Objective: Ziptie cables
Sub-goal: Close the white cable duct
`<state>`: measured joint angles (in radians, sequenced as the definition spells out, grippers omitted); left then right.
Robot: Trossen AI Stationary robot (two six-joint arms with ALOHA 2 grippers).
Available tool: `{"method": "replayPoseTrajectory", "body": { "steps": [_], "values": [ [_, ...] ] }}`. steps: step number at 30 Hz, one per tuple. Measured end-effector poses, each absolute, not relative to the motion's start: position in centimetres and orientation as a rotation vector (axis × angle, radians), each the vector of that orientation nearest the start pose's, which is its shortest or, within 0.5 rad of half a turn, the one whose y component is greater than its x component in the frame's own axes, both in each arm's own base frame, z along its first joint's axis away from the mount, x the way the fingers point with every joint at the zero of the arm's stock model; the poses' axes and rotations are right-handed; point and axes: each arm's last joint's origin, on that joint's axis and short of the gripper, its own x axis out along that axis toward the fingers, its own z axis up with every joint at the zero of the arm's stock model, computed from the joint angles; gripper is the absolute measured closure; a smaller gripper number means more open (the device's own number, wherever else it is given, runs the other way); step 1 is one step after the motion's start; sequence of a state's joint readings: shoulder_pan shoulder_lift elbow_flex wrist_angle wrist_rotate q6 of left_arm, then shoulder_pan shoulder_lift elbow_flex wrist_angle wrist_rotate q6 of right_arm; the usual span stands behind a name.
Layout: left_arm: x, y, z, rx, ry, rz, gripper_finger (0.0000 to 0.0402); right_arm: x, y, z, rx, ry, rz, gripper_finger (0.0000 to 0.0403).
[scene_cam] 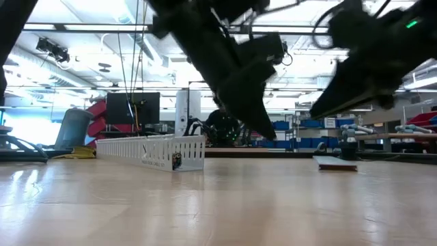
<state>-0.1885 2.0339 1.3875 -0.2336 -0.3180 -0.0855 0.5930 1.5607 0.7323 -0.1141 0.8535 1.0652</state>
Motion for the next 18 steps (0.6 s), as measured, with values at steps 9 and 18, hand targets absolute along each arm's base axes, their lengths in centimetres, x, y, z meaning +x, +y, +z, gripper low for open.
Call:
{"method": "replayPoseTrajectory", "body": {
  "steps": [9, 18],
  "values": [
    [38.6, -8.0, 23.5, 0.171, 0.801, 0.213, 0.0401, 20.2, 14.3, 17.1, 0.421, 0.498, -0.625, 0.0403],
    [32.7, -9.4, 22.8, 0.127, 0.793, 0.308, 0.0401, 19.8, 14.6, 16.1, 0.429, 0.548, -0.646, 0.0403]
  ]
}}
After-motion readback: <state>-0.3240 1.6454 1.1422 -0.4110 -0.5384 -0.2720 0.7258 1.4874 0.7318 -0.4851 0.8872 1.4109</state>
